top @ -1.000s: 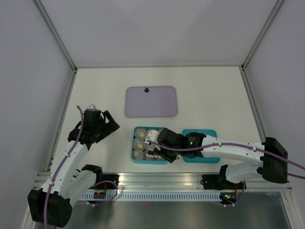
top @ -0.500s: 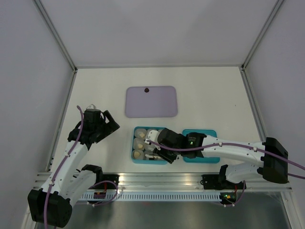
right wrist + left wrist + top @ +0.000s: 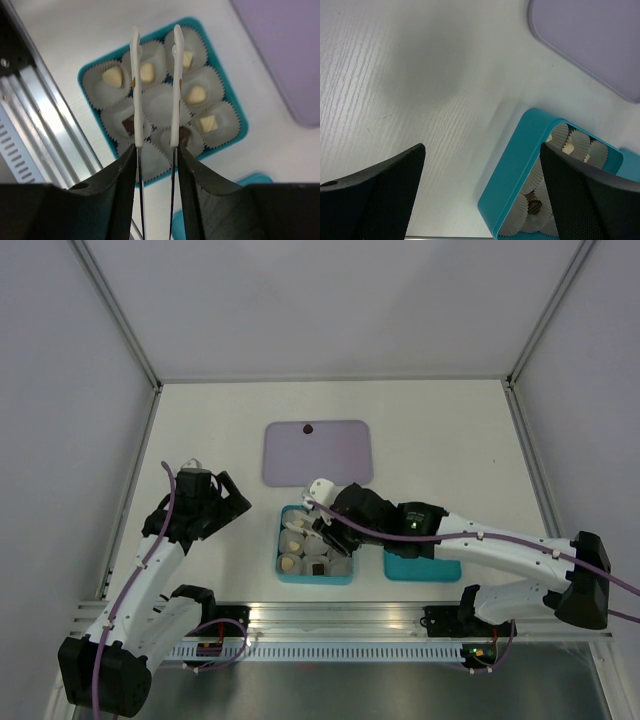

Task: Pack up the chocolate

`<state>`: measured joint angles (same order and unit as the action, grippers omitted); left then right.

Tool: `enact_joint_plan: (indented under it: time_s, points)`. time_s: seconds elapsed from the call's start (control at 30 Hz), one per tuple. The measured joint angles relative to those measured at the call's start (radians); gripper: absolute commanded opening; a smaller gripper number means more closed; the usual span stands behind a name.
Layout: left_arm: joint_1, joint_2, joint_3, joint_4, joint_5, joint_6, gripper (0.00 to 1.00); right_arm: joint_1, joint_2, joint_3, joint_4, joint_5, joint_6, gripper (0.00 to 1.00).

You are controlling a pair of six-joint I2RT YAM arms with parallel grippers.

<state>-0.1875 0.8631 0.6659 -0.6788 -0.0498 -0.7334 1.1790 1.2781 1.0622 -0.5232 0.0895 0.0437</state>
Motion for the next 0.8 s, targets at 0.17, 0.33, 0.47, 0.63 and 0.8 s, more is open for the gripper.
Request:
enact_joint_plan:
  time_s: [0.17, 0.33, 0.47, 0.63, 0.8]
  points:
    - [0.0, 0.0, 0.0, 0.0, 0.0, 0.0, 1.0, -0.193, 0.101, 0.136, 0.044, -0.01, 0.005, 0.41]
    - [0.0, 0.001, 0.0, 0.0, -0.001, 0.0, 1.0, -0.377, 0.359, 0.333, 0.079, -0.004, 0.004, 0.42]
    - [0.0, 0.009, 0.0, 0.0, -0.002, 0.0, 1.0, -0.449, 0.605, 0.53, 0.068, -0.003, 0.005, 0.43]
    - [0.0, 0.026, 0.0, 0.0, -0.002, 0.0, 1.0, -0.509, 0.841, 0.744, 0.029, -0.025, 0.007, 0.44]
    - [0.0, 0.04, 0.0, 0.0, -0.005, 0.0, 1.0, -0.535, 0.983, 0.907, -0.007, -0.01, 0.014, 0.47]
